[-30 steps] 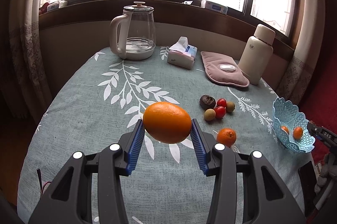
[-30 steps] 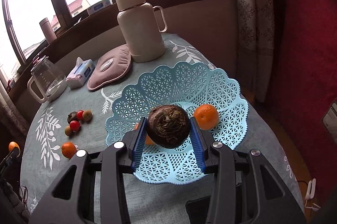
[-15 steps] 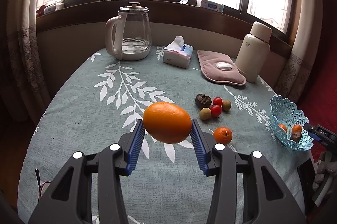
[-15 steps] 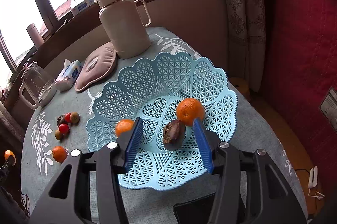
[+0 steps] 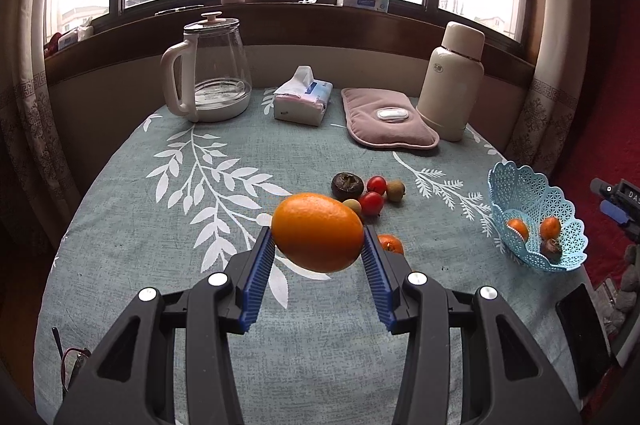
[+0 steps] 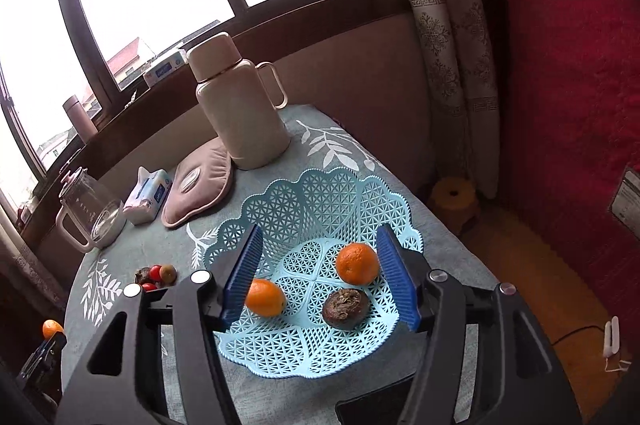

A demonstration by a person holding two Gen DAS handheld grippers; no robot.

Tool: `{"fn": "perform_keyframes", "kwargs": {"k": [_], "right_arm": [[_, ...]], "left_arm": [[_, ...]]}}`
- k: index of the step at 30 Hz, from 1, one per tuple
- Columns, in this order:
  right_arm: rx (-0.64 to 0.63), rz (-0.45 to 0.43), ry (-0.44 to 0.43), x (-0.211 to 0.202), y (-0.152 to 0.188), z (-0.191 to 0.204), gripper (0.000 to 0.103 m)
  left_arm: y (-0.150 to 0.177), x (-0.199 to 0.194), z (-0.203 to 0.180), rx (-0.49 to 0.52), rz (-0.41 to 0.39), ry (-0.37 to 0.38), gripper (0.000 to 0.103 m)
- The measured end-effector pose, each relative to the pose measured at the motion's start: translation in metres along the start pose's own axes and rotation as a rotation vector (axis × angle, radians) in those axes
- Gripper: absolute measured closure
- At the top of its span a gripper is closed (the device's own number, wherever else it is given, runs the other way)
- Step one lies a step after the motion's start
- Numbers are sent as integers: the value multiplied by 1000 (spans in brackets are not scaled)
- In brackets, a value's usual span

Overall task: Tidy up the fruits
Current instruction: 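Carry the orange to the blue basket and open the left gripper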

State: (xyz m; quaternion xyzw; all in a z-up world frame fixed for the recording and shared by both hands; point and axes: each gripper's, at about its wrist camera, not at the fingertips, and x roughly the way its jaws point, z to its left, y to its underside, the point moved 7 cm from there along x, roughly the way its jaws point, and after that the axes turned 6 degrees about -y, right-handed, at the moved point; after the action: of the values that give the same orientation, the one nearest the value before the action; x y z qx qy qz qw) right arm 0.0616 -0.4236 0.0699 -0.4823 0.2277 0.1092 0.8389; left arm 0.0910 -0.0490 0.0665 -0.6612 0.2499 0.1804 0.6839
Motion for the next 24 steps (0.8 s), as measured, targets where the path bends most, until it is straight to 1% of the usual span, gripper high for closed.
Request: {"fn": "perform_keyframes", "kwargs": {"k": [3,8,14,18,24], "right_arm": [[9,-22,-9,-4,-7,-1,36],[25,-35,-15,-6,-15,-7,36],[50,-46,-15,-10,-21,-16,35],[51,-47,-19,-10,-23,-17,35],[75,-51,-17,-12,-26,-25,34]], "left_arm": [[2,3,-24,42,14,33,58],[1,7,-70,115,25,95,58],[0,14,-130,185,50,197,58],[6,20,-169,232,74,264,58],[15,29,-214,277,111,343,58]]}}
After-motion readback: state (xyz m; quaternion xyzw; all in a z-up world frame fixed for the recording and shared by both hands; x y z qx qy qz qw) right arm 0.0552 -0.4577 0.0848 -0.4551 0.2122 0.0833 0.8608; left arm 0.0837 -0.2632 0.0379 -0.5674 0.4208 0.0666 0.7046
